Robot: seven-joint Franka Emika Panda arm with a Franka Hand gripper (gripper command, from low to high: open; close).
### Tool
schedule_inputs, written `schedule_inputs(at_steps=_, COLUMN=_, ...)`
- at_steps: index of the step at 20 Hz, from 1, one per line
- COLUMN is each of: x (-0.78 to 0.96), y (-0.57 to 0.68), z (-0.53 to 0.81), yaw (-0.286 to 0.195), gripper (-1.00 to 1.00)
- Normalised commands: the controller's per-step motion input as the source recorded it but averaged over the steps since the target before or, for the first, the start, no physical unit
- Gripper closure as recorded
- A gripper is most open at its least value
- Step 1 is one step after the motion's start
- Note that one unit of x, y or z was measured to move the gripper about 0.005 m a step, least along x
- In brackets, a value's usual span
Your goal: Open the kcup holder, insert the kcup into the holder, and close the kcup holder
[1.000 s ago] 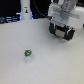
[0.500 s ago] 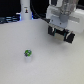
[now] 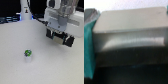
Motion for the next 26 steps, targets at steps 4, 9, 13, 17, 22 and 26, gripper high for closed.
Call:
schedule_inputs(at_steps=4, x=0.41, y=-0.16, z=0.20, yaw=-0.111, gripper=-1.00)
schedule_inputs(at_steps=9, x=0.31, y=-0.40, z=0.32, yaw=-0.141, gripper=-1.00)
schedule_inputs(at_steps=13, x=0.17, y=-0.61, z=0.30, yaw=-0.189, gripper=-1.00)
schedule_inputs(at_steps=17, x=0.03, y=-0.58, z=0.23, yaw=-0.233, gripper=-1.00)
schedule_inputs(at_steps=22, x=0.00, y=-0.53, z=0.15, yaw=-0.255, gripper=-1.00)
schedule_inputs(at_steps=26, x=-0.08, y=-0.43, z=0.01, yaw=-0.290, gripper=-1.00)
